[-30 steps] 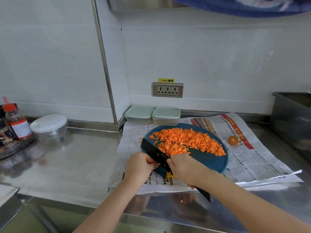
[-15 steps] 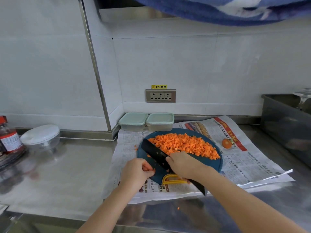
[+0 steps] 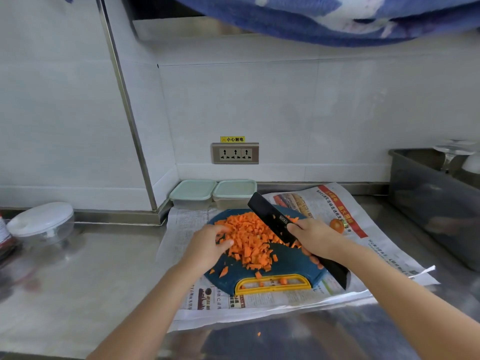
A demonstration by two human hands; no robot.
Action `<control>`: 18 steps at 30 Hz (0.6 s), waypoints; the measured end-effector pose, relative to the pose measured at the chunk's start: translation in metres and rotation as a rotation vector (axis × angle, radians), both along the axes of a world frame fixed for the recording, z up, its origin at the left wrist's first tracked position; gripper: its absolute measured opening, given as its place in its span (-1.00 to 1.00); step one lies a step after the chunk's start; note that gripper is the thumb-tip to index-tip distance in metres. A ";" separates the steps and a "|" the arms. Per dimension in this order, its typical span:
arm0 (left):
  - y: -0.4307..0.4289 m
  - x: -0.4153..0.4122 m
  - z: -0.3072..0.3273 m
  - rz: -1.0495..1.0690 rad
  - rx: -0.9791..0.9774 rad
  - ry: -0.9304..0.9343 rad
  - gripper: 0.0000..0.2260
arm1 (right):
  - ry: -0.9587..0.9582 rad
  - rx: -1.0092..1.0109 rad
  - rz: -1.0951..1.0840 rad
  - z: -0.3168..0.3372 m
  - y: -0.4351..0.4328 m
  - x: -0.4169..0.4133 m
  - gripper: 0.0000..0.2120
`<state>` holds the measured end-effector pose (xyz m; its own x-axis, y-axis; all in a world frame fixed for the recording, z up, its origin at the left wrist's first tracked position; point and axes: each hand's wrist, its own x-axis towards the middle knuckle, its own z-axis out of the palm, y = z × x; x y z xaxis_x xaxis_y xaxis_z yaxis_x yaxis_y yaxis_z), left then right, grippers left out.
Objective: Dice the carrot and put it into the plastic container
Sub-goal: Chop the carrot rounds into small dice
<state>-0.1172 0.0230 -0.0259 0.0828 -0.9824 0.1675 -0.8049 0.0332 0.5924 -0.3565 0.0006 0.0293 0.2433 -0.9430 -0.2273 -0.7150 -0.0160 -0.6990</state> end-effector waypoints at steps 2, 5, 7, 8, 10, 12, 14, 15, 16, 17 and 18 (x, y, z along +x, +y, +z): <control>-0.002 -0.004 0.002 -0.033 0.041 -0.011 -0.54 | -0.008 -0.009 0.014 -0.003 0.003 -0.002 -0.67; 0.001 -0.017 -0.002 -0.102 0.024 -0.075 -0.42 | -0.019 -0.041 0.033 -0.009 0.004 -0.008 -0.66; 0.007 -0.026 -0.007 -0.162 -0.027 -0.117 -0.46 | -0.034 -0.059 0.049 -0.013 0.004 -0.011 -0.67; 0.010 -0.031 -0.009 -0.194 -0.042 -0.137 -0.49 | -0.042 -0.062 0.050 -0.014 0.003 -0.014 -0.67; 0.011 -0.036 -0.015 -0.230 -0.053 -0.153 -0.53 | -0.052 -0.060 0.041 -0.017 0.004 -0.018 -0.67; 0.011 -0.038 -0.019 -0.230 -0.052 -0.139 -0.53 | -0.046 -0.064 0.038 -0.020 0.005 -0.023 -0.68; 0.008 -0.041 -0.022 -0.214 -0.062 -0.136 -0.53 | -0.036 -0.073 0.032 -0.022 0.007 -0.028 -0.69; 0.007 -0.042 -0.022 -0.199 -0.079 -0.139 -0.55 | -0.033 -0.078 0.027 -0.023 0.007 -0.031 -0.69; 0.005 -0.044 -0.023 -0.180 -0.097 -0.139 -0.58 | -0.033 -0.083 0.021 -0.023 0.008 -0.033 -0.69; 0.003 -0.045 -0.024 -0.160 -0.118 -0.131 -0.61 | -0.033 -0.090 0.015 -0.023 0.009 -0.035 -0.69; 0.001 -0.047 -0.025 -0.137 -0.137 -0.117 -0.64 | -0.034 -0.096 0.007 -0.023 0.010 -0.036 -0.68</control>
